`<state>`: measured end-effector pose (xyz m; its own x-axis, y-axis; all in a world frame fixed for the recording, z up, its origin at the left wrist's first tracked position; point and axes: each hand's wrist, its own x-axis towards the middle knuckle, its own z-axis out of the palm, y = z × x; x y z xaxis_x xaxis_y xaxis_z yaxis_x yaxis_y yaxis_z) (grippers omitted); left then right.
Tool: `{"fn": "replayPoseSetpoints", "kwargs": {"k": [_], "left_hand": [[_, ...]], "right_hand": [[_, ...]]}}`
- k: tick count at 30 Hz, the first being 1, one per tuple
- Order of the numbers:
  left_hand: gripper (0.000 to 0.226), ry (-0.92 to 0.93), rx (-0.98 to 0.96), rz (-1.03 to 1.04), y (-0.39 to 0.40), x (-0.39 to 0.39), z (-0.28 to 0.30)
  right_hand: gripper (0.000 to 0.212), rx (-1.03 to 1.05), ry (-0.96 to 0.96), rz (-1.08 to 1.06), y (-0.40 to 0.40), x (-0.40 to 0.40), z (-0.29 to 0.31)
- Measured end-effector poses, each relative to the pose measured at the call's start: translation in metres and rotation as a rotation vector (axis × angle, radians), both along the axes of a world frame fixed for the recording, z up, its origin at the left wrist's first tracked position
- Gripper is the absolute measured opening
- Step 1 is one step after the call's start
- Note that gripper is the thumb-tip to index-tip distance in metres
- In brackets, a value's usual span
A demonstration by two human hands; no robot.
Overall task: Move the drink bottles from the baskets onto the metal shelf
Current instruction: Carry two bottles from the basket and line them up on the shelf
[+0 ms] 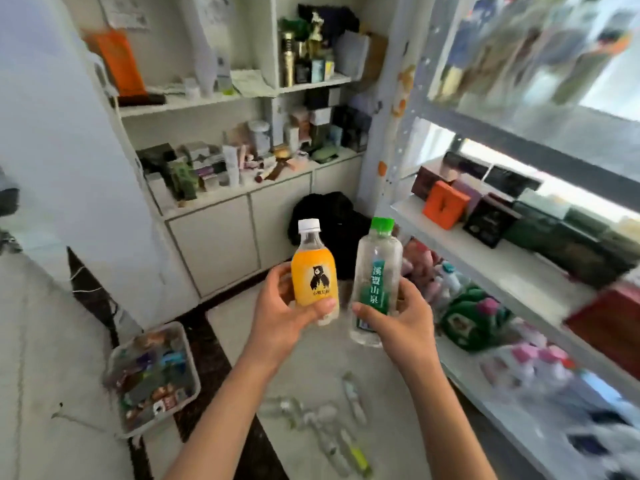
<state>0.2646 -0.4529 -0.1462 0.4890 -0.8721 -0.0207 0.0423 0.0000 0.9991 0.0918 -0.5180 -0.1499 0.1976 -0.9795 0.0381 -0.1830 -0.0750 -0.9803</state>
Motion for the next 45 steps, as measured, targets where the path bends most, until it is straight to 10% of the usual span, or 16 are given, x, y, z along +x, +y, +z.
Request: {"fn": "replayPoseSetpoints", "kwargs": {"k": [24, 45], "left_hand": [[0.070, -0.168, -0.275, -0.577, -0.266, -0.205, 0.089], [0.068, -0.333, -0.439, -0.253, -0.563, -0.288, 0.179]], "right_hand": [[0.058, -0.237, 0.107, -0.572, -0.163, -0.205, 0.097], [0.080, -0.367, 0.402, -0.529, -0.518, -0.301, 0.224]]}}
